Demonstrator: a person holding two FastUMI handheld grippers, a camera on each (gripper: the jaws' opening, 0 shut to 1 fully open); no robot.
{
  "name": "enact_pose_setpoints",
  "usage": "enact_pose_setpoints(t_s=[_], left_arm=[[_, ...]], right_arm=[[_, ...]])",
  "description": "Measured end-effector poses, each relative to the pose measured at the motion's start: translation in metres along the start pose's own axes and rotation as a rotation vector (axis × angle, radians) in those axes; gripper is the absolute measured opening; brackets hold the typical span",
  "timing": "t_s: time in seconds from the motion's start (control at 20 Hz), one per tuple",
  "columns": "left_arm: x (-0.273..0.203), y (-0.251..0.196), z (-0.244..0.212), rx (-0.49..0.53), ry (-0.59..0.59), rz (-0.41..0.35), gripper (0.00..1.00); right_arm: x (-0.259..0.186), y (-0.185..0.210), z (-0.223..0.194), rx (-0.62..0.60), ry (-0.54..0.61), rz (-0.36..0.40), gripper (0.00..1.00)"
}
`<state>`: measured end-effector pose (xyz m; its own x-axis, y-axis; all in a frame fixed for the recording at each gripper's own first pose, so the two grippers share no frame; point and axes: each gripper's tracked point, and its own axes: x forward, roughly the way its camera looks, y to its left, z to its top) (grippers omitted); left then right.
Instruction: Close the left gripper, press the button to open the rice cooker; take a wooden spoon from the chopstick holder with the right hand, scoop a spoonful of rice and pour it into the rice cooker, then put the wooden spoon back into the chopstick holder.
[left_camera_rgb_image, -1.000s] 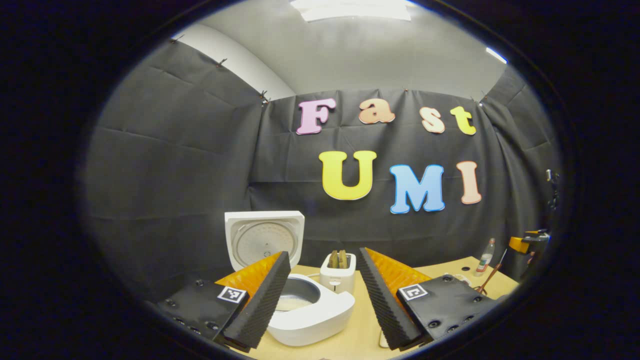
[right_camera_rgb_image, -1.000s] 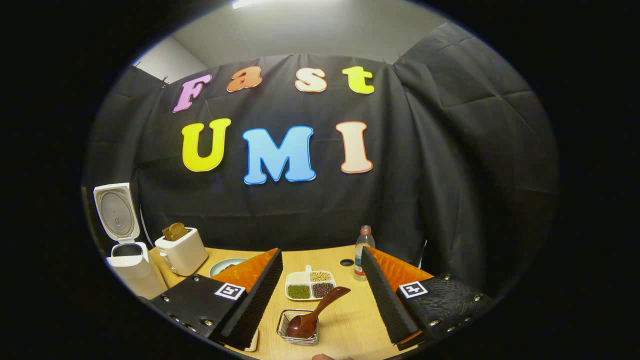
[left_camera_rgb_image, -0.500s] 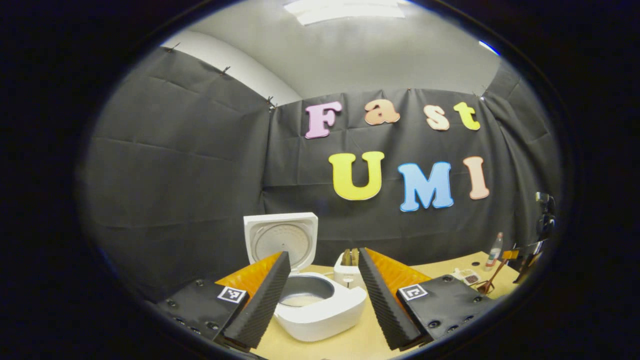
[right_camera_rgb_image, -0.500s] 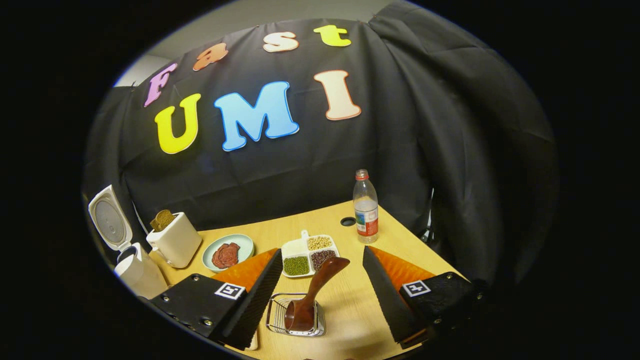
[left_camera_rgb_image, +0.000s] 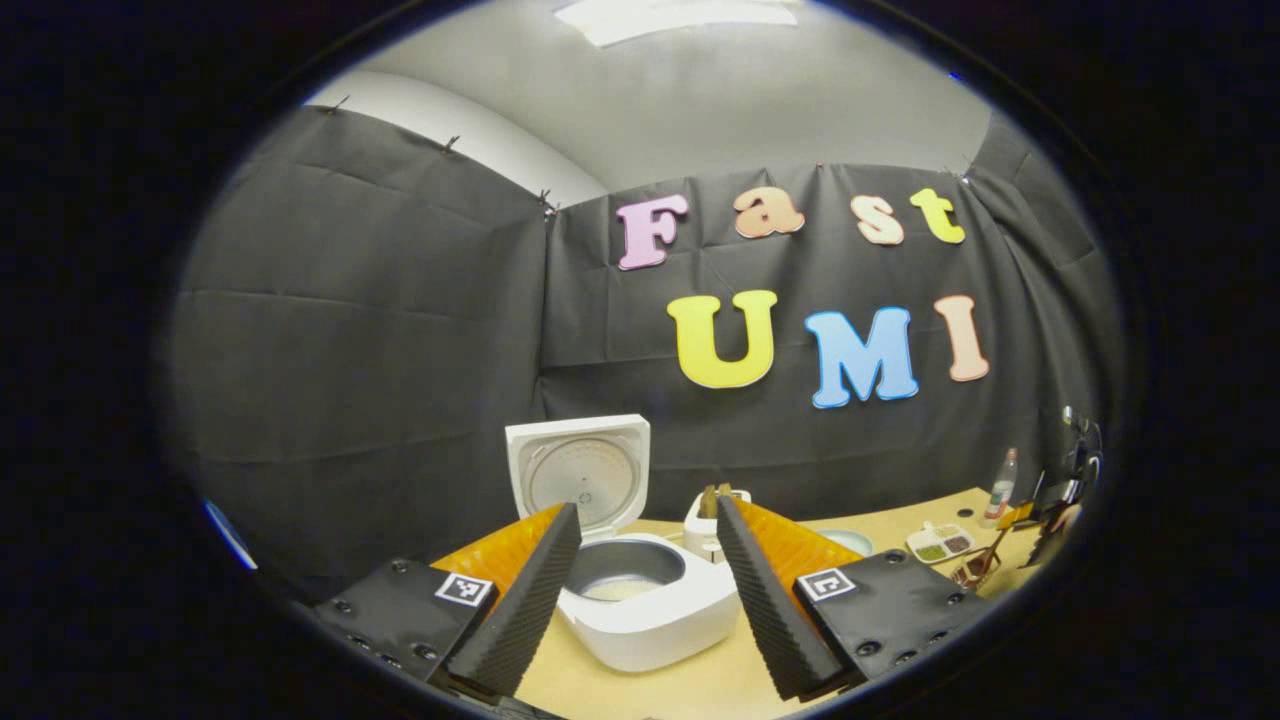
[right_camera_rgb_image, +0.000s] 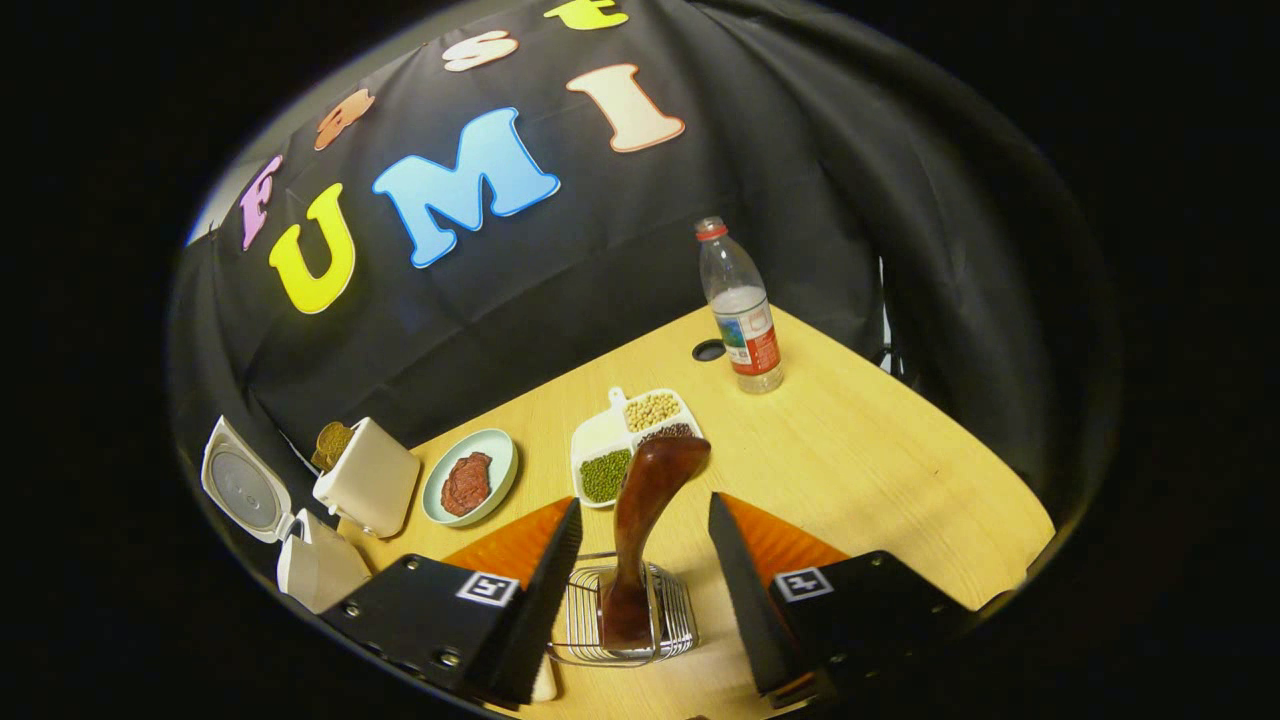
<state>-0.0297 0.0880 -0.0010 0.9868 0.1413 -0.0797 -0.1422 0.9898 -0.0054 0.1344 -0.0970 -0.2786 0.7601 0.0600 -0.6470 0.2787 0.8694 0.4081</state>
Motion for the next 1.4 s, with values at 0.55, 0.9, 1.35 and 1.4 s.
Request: enact_pose_setpoints(t_s=[0.55,0.9,1.35,1.4], left_arm=[[-0.003,0.004,-0.015,-0.017,0.033,-0.008,0.95],[0.000,0.007,-0.017,-0.023,0.032,-0.035,0.95],[0.017,0.012,-0.023,-0.059,0.029,-0.100,0.95],[0.018,0.014,-0.023,-0.066,0.027,-0.106,0.92]], right_arm=[[0.011,0.011,-0.015,-0.027,0.044,0.024,0.12],[-0.028,0.036,0.023,-0.142,-0.079,0.038,0.09],[-0.083,0.089,0.041,-0.207,-0.192,0.103,0.09],[-0.088,0.098,0.040,-0.209,-0.197,0.117,0.09]])
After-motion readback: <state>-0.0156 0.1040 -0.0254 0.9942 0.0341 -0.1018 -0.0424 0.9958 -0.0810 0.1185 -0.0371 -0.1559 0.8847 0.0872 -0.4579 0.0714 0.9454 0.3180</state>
